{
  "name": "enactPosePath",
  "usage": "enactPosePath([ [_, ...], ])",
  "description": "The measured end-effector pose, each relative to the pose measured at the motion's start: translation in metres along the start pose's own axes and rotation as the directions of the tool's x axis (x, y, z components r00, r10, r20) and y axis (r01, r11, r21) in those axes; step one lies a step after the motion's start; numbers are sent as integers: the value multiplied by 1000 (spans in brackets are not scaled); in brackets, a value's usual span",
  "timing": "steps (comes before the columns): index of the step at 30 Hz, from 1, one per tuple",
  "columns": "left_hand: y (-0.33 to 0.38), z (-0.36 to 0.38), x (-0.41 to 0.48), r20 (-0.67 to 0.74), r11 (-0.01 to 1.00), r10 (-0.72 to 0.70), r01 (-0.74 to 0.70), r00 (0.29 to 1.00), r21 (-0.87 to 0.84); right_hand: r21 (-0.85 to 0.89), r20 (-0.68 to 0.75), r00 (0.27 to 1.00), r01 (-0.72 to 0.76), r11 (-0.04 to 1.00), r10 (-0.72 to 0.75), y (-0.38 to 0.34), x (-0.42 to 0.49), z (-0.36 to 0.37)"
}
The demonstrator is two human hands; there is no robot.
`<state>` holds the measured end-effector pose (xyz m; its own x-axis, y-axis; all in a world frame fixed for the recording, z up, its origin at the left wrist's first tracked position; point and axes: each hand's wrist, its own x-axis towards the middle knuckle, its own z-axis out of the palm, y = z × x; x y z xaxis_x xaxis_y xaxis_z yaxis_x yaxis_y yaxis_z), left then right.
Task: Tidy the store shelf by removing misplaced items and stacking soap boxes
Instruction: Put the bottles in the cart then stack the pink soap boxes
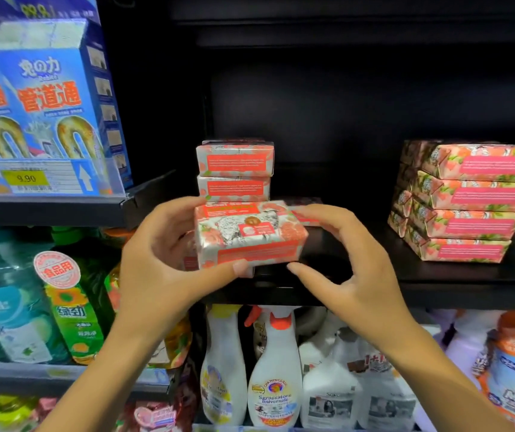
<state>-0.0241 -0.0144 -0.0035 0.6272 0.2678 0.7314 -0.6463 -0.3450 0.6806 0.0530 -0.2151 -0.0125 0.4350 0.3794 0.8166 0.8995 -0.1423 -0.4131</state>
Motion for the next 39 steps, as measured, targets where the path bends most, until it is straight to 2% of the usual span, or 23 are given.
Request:
enactPosePath([
  [3, -10, -14, 4, -77, 996, -42, 47, 996, 72, -142, 82, 994, -60, 988, 72, 17, -5, -8],
  [7, -20, -18, 3, -126, 979, -92, 113, 988, 168, -376, 226, 964, -45, 926, 139, 31, -13, -11],
  [9, -26, -15, 1, -124, 966, -92, 119, 988, 228, -434, 242, 963, -4, 901, 121, 32, -15, -9],
  [13, -35, -12, -2, -92, 958, -145, 163, 985, 234, -465, 238, 966, 24, 885, 99, 30, -15, -6],
  [19, -32, -6, -3, -113, 975, -90, 110, 990, 191, -477, 237, 966, 23, 878, 104, 30, -16, -6],
  [21, -33, -5, -6, -157, 956, -33, 77, 987, 284, -477, 242, 963, 12, 879, 119, 30, -16, -7],
  [23, -32, -4, -9, -189, 887, 164, -61, 968, 457, -447, 259, 955, -18, 894, 148, 28, -13, -8],
  [25, -29, 2, -11, -140, 783, 387, -245, 911, 572, -359, 270, 941, -96, 928, 202, 25, -6, -10],
  [28, -20, 20, -11, -17, 694, 520, -410, 854, 592, -201, 219, 939, -222, 954, 265, 23, 9, -13],
  [31, -19, 40, -11, 147, 683, 488, -482, 860, 549, -280, 128, 960, -206, 938, 249, 30, 28, -13],
  [33, -21, 51, -11, 249, 677, 422, -485, 872, 553, -365, 125, 956, -203, 909, 264, 42, 43, -11],
  [36, -30, 66, -13, 384, 610, 339, -512, 859, 605, -500, 239, 905, -197, 843, 353, 60, 60, -7],
  [39, -40, 75, -18, 420, 627, 264, -485, 868, 609, -589, 334, 835, -177, 788, 438, 71, 68, -3],
])
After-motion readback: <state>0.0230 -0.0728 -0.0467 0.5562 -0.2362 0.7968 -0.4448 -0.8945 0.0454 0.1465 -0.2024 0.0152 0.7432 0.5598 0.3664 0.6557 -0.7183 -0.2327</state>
